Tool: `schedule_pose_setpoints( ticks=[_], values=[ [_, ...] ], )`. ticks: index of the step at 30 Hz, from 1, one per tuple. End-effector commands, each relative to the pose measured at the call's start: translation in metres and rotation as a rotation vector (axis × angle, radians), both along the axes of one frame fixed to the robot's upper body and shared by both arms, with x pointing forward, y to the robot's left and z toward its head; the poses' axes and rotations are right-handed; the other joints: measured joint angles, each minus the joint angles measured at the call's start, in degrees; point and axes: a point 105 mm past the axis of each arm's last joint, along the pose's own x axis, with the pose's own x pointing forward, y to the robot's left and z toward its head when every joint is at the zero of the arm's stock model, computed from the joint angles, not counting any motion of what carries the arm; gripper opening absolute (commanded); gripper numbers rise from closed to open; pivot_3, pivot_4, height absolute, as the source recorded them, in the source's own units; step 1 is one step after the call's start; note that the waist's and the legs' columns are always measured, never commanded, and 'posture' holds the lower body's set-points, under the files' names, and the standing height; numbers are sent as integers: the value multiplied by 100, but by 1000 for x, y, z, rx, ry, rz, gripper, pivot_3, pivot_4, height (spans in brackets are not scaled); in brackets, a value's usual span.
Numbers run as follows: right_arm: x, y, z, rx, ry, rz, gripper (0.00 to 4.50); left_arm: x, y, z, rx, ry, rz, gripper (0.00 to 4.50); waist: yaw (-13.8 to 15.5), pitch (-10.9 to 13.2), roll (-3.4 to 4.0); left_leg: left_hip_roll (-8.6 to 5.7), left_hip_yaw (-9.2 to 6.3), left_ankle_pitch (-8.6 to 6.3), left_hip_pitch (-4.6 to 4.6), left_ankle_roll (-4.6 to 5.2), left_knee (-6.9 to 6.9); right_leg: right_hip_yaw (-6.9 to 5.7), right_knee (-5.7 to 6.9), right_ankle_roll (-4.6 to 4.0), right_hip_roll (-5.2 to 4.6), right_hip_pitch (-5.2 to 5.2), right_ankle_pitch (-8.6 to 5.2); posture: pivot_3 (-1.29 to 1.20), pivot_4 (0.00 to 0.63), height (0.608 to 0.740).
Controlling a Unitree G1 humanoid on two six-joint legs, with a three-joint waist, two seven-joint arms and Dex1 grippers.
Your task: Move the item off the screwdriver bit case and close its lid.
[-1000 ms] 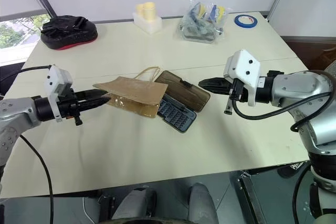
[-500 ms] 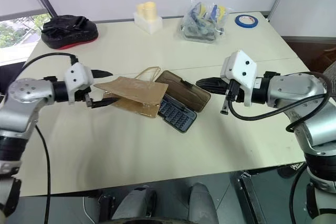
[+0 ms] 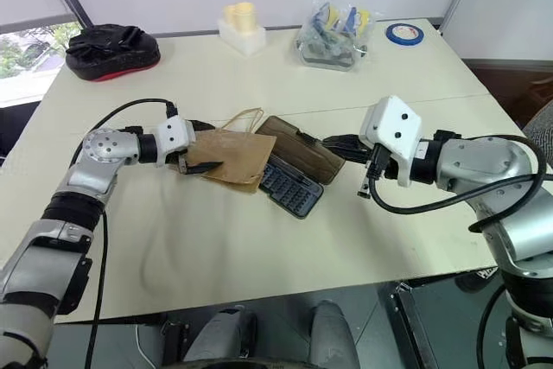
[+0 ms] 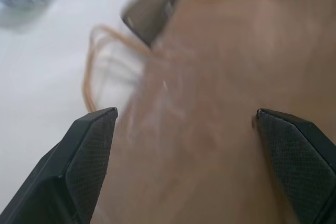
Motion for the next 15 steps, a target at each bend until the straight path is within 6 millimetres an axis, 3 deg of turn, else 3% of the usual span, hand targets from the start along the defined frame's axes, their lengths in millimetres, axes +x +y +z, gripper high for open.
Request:
schedule_pose_setpoints(
  ticks=[1, 4, 12, 15],
  values=[
    [-5, 0, 11, 1, -50, -3, 0, -4, 1, 39, -106, -54, -26, 4446, -8, 0, 0, 0, 0, 0, 0, 0, 0, 0, 0, 0, 0, 0, 0, 0, 150, 740],
    [-5, 0, 10, 2, -48, -2, 0, -12, 4, 42, -103, -26, -39, 4446, -12, 0, 0, 0, -1, 0, 2, 0, 0, 0, 2, 0, 0, 0, 0, 0, 150, 740],
    [-1, 3, 9, 5, -50, 12, 0, -45, 12, 26, -51, 147, -146, 4446, -28, 0, 0, 3, -3, 0, 4, 1, -3, 1, 3, 0, 1, 0, 0, 0, 150, 740],
    [0, 4, 9, 6, -52, 16, 0, -42, 18, 18, 18, 132, -122, 4446, 5, 0, 0, 2, -2, -1, 3, 1, -1, 0, 2, 0, 1, 1, 0, 0, 150, 740]
  ],
)
